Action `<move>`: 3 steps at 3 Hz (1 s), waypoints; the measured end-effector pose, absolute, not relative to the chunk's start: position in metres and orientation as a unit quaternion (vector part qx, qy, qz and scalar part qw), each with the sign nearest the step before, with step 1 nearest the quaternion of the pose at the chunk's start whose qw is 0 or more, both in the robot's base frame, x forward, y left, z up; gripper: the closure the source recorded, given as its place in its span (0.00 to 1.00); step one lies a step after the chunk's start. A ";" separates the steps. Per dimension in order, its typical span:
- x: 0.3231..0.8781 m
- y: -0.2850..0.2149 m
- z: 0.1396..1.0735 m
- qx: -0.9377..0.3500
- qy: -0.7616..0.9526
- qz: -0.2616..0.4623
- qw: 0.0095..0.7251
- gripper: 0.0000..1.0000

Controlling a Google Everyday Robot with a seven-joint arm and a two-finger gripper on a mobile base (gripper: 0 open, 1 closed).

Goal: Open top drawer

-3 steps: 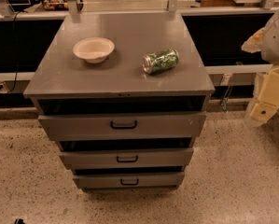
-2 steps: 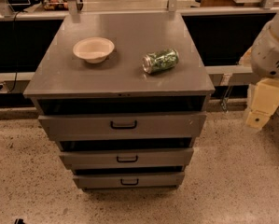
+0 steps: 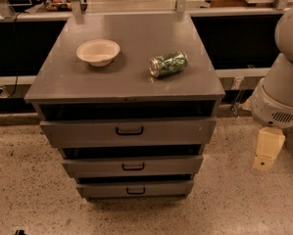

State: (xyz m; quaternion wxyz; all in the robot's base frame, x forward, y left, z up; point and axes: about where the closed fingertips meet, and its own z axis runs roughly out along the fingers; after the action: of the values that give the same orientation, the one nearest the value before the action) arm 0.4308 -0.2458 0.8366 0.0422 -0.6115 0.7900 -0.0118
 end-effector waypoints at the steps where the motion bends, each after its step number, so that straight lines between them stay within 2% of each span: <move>1: 0.430 -0.232 0.825 -0.630 0.775 -0.005 0.048 0.00; 2: 0.419 -0.199 0.811 -0.665 0.741 0.022 0.097 0.00; 3: 0.430 -0.160 0.821 -0.680 0.696 0.050 0.226 0.00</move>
Offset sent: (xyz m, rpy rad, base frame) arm 0.0260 0.1470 -0.0072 0.4854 -0.4604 0.4347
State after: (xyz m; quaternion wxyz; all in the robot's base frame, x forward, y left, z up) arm 0.4299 -0.1603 0.8208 0.2257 -0.6797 0.6962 0.0495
